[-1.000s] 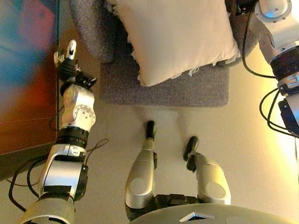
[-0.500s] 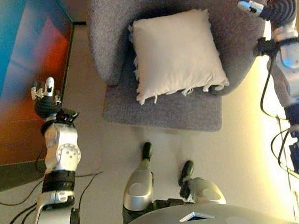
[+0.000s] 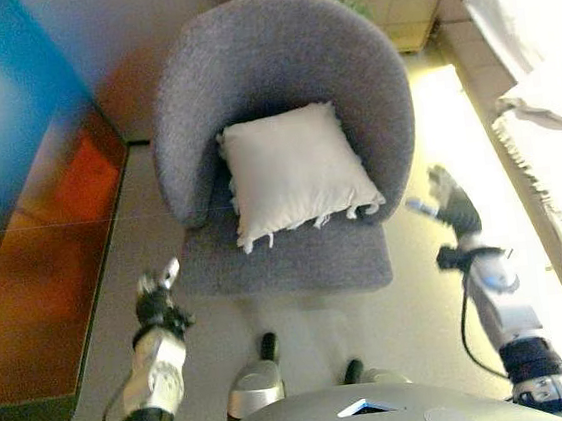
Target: Pick up the cushion and take it to the sofa
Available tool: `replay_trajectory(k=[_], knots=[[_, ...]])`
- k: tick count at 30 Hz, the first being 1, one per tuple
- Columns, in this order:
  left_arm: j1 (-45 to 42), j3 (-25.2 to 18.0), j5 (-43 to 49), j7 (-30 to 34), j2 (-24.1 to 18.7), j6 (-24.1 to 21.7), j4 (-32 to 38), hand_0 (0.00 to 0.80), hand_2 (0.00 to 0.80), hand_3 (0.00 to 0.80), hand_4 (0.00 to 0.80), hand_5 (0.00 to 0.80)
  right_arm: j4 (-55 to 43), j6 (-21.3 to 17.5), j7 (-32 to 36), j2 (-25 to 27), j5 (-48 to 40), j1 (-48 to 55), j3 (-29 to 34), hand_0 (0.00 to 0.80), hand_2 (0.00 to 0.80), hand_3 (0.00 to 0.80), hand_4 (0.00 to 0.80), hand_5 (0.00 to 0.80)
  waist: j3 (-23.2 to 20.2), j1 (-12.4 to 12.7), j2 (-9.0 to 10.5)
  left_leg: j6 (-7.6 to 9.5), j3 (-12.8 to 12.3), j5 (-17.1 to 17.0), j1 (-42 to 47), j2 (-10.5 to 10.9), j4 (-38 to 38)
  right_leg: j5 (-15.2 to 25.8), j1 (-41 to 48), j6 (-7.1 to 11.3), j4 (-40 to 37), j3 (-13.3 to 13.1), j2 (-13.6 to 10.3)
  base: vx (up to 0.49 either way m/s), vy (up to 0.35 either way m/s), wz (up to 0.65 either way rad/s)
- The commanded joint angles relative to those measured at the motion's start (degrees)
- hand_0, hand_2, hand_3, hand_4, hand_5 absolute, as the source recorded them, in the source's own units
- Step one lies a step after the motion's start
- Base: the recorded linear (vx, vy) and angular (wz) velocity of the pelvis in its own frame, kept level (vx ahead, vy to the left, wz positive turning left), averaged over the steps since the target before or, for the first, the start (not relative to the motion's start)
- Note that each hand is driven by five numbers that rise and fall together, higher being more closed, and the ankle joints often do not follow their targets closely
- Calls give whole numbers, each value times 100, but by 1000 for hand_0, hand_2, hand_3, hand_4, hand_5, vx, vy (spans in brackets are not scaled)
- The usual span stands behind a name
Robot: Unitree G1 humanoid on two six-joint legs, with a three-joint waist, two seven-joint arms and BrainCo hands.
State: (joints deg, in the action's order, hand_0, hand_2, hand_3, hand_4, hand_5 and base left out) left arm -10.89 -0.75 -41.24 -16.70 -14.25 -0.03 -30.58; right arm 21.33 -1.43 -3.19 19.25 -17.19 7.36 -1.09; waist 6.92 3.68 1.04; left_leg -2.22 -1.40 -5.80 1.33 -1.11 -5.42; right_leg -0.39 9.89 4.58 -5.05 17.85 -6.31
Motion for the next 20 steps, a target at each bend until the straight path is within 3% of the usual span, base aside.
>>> replay_trajectory(k=[1,5,10,13,20], knots=[[186,98,222,271,-37,-41,-1020,0,0,0,0,0,980,41,-127,-215,-130,-127,-239,0,0,0,0,0,-238,-47,-16,-63,-289,781,624,-100,42,166,-73,210,5,-149,-266,1,0,-11],[514,180,382,583,181,428,-2469,0,0,0,0,0,2958,395,-333,-597,-489,-360,-205,0,0,0,0,0,-326,-50,-55,-63,-281,829,674,-89,42,124,-13,193,5,-176,-251,1,1,-1],[729,235,950,771,336,1016,-3996,0,0,0,0,0,4607,899,-379,-861,188,-483,-288,0,0,0,0,0,-417,-72,-99,-52,-296,869,717,-73,42,63,38,169,5,-193,-244,0,4,-1],[810,100,1268,678,346,1387,-4440,0,0,0,0,0,5054,1252,-404,-915,560,-474,-343,0,0,0,0,0,-447,-90,-93,-38,-323,898,737,-72,42,39,58,161,5,-206,-250,8,11,-7],[818,22,1592,823,329,1670,-4724,0,0,0,0,0,5285,1369,-315,-902,788,-428,-331,0,0,0,0,0,-426,-115,-82,-18,-361,934,760,-75,42,32,60,172,5,-219,-257,6,9,-6]])
